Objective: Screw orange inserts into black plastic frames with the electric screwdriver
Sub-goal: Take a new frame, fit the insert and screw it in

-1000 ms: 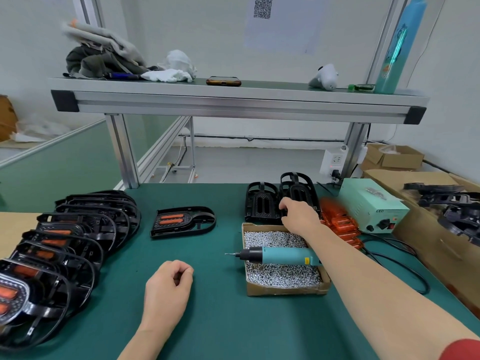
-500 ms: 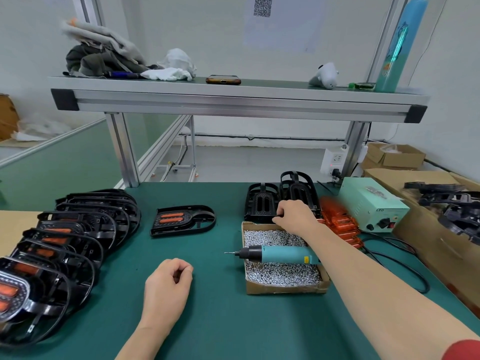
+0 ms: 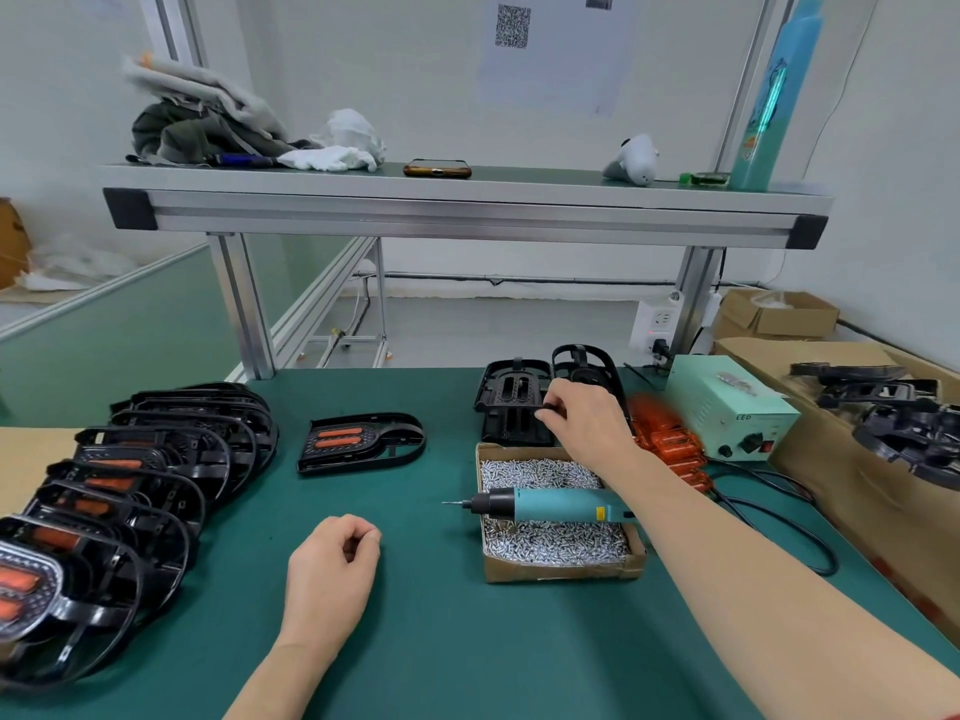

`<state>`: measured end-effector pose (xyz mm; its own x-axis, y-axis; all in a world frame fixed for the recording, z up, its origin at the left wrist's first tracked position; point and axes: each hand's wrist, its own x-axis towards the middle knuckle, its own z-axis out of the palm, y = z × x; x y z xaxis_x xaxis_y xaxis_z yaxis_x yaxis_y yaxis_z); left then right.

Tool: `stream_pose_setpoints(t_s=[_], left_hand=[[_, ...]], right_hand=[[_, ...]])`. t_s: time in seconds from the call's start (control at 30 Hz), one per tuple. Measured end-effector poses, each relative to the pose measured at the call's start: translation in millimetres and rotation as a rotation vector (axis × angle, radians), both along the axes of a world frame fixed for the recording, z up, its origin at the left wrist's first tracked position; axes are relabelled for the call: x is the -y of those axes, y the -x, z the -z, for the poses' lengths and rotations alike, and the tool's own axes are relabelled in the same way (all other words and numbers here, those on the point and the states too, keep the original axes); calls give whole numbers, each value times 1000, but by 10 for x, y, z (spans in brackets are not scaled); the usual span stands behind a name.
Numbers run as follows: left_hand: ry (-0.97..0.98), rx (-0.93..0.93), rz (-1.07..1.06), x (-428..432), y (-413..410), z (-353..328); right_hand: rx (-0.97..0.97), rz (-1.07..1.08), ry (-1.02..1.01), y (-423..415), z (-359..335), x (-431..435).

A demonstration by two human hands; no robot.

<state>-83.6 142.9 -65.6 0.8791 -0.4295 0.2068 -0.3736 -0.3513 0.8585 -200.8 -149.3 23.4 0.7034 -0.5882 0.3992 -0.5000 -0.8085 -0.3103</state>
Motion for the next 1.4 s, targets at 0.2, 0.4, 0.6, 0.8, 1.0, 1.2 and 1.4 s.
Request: stream_pose_setpoints(t_s=[0.2, 0.4, 0.6, 0.8, 1.0, 1.2, 1.4], left_hand=[[-16, 32, -4, 3, -13, 9], [-36, 52, -1, 1, -28, 24], [-77, 81, 3, 3, 8, -13], [-53, 204, 38, -29, 167, -59], [133, 500, 155, -37, 643, -73], [264, 660, 165, 10, 866, -192], [414, 467, 50, -14, 936, -273]], right_hand=[[109, -62, 20, 174, -98, -177], [179, -149, 26, 424, -204, -498], [228, -216, -11, 746, -269, -918], [282, -278, -34, 1002, -173, -1307], [283, -264, 40, 1151, 21, -1464], [271, -281, 135, 1213, 94, -1557], [405, -357, 29, 1189, 97, -1595]])
